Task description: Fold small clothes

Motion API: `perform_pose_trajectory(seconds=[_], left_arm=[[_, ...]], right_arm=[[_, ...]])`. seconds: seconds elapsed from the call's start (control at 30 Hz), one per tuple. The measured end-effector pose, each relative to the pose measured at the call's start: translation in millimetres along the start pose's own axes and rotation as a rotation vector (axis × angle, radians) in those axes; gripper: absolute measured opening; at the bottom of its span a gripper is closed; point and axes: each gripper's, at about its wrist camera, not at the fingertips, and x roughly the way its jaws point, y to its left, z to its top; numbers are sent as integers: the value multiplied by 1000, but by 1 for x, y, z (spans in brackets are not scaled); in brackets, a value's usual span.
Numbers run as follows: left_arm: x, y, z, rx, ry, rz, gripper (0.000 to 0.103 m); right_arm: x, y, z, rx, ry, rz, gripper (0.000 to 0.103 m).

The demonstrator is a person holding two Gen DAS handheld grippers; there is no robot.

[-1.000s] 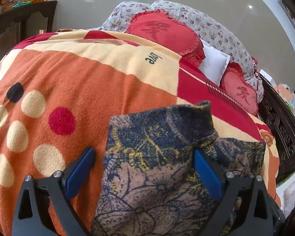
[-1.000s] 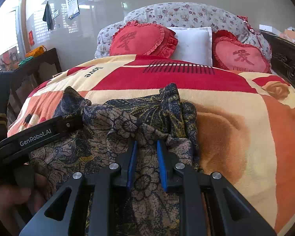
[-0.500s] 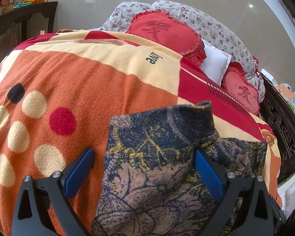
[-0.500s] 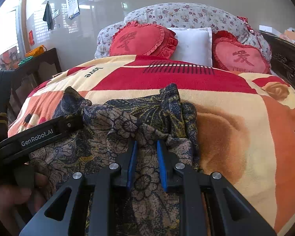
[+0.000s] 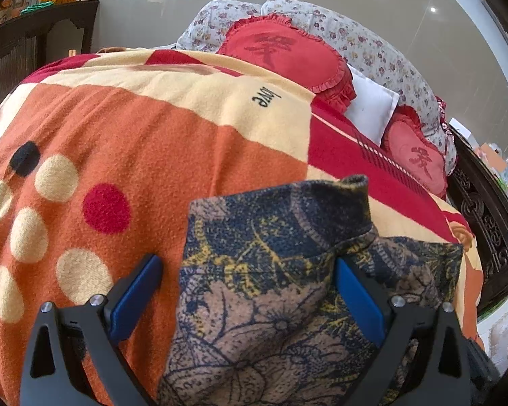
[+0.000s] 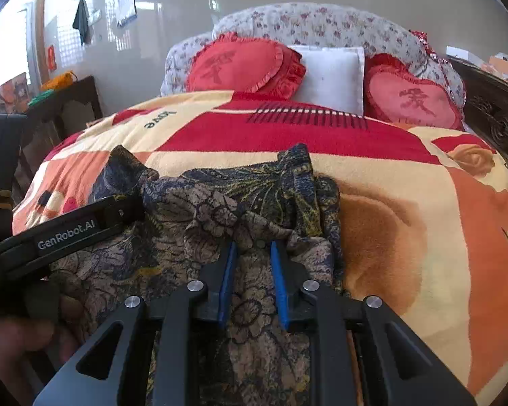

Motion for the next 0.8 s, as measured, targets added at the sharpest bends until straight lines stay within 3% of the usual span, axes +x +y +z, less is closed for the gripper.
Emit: perform_pose_trajectory(seconds=[0.1, 0.23, 0.37, 0.4, 0.5, 0.63, 0.7, 0.8], left_arm=[[2, 2, 2, 0, 1, 1, 103], [0, -1, 4, 12, 16, 25, 103], [-15, 2, 11, 24, 140, -2, 103], [-32, 3, 11, 54, 133, 12, 103], [-110, 7, -1, 201, 11, 35, 103], [-227, 17, -62, 389, -164, 142, 103], [-259, 22, -95, 401, -173, 152, 103], [-271, 35, -125, 265, -58, 60, 103]], right_arm=[[-40, -9, -7, 32, 11, 23, 0], [-97, -16, -43, -41, -4, -57, 3], [-135, -19, -85, -98, 8, -82, 3], [-141, -18, -92, -101, 17, -89, 3], [-159, -16, -114, -84, 29, -82, 3], [-188, -11, -133, -27, 8, -69, 3], [-202, -9, -137, -12, -6, -67, 3], [-223, -7, -141, 0, -28, -71, 3]])
